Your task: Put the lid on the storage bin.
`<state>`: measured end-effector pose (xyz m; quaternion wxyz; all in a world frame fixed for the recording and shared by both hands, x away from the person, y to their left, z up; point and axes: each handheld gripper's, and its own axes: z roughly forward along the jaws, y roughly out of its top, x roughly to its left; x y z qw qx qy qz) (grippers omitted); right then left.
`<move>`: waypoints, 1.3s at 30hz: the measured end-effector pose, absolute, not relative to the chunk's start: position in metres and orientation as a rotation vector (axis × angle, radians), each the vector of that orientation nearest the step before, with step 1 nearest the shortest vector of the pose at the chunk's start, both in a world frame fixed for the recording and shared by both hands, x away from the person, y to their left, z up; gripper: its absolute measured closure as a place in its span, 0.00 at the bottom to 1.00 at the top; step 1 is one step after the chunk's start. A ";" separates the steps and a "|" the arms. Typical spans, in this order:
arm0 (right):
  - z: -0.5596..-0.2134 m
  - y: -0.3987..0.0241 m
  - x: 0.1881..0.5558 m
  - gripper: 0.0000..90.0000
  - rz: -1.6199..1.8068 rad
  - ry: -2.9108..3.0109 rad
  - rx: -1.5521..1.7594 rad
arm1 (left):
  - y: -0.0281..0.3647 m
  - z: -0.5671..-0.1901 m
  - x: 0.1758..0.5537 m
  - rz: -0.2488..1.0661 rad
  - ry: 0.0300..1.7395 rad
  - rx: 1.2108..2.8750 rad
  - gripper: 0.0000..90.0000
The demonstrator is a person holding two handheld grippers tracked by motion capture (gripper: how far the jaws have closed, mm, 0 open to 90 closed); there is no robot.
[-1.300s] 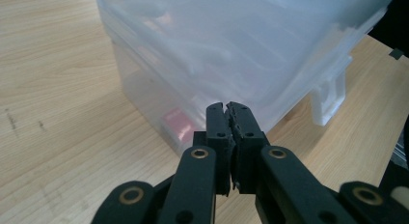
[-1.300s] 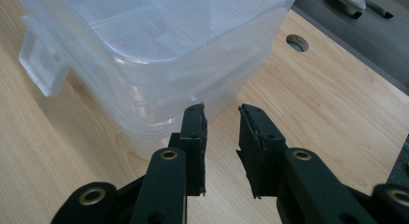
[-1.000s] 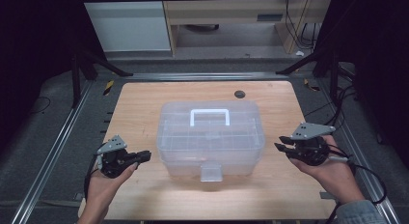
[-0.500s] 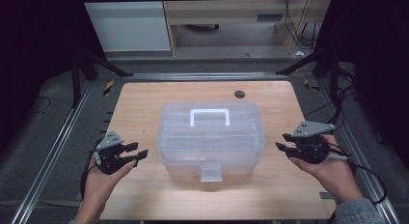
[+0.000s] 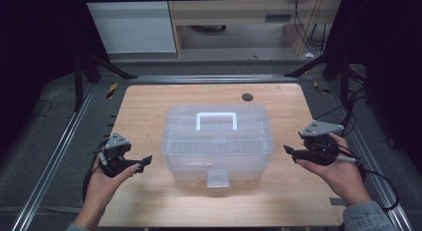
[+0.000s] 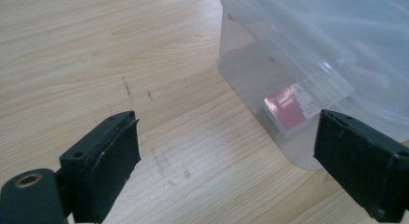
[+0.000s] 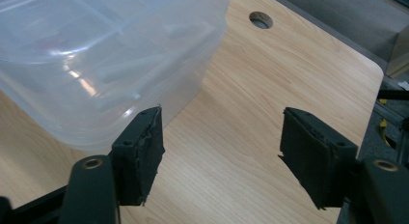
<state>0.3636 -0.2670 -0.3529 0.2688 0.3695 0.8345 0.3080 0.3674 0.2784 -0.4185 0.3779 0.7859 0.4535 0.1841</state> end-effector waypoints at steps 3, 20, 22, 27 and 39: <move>-0.356 -0.269 0.368 0.30 0.834 2.236 1.052 | 0.279 -0.420 0.369 0.490 1.182 2.008 0.08; -0.400 -0.293 0.406 0.36 0.782 2.164 1.301 | 0.286 -0.452 0.403 0.479 1.211 2.104 0.07; -0.409 -0.295 0.411 0.41 0.774 2.164 1.320 | 0.286 -0.458 0.409 0.483 1.228 2.101 0.07; -0.426 -0.299 0.424 0.44 0.755 2.183 1.360 | 0.282 -0.469 0.422 0.486 1.231 2.114 0.08; -0.452 -0.296 0.451 0.30 0.749 2.195 1.446 | 0.271 -0.489 0.450 0.531 1.217 2.153 0.07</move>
